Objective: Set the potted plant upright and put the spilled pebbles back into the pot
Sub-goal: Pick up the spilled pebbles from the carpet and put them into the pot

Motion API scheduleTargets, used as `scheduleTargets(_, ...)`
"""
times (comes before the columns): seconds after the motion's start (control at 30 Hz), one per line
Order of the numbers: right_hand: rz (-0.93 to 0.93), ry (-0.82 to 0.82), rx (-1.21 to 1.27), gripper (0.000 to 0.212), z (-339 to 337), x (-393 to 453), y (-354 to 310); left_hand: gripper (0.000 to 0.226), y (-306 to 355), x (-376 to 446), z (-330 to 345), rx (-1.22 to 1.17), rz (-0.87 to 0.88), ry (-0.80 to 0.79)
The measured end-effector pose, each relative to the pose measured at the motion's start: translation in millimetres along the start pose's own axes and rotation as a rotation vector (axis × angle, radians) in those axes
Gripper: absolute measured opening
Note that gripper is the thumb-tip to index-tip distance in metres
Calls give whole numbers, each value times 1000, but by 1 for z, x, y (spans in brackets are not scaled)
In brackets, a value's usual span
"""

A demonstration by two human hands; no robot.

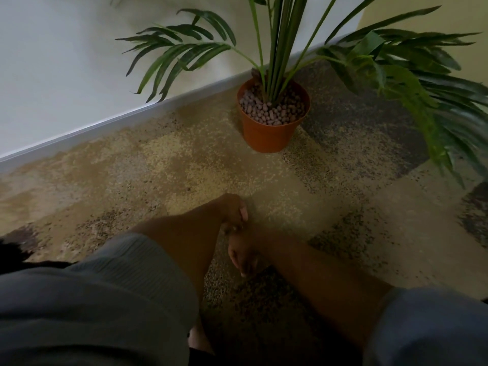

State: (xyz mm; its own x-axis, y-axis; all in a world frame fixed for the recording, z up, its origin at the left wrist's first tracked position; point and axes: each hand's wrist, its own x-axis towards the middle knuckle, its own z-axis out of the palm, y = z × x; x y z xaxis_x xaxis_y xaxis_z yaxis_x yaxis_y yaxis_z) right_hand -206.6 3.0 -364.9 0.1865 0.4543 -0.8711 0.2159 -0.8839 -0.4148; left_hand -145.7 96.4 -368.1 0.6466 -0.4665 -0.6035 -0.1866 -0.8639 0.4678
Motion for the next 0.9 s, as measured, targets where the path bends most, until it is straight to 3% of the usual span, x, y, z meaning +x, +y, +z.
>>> scheduleTargets(0.1,37,-68,-70,26,-2,3,-13,23,-2,1,1,12,-10,-27)
scheduleTargets(0.2,37,-89,37,30,-3,-3,-15,19,-2,0,1,22,-45,-10)
scheduleTargets(0.33,-77,177,281,28,-12,-29,3,20,-2,-4,-1,20,-147,12)
scheduleTargets(0.4,-110,222,499,25,-16,-39,13,22,-3,-5,-4,-2,-189,15)
scheduleTargets(0.5,-172,220,911,11,-19,-42,19,18,-6,-7,-11,-362,-347,103)
scheduleTargets(0.6,-179,242,1097,20,-23,-39,20,6,-4,-14,-15,-874,-446,133)
scheduleTargets(0.67,-164,288,1184,18,-26,-35,19,17,-6,-20,-19,-1134,-432,108)
scheduleTargets(0.73,-128,382,1167,12,-28,-29,17,22,-8,-26,-22,-1318,-425,103)
scheduleTargets(0.8,-60,506,941,8,-29,-20,15,18,-10,-35,-26,-1429,-443,125)
scheduleTargets(0.9,-8,587,539,25,-29,-8,10,14,-17,-42,-28,-1371,-446,149)
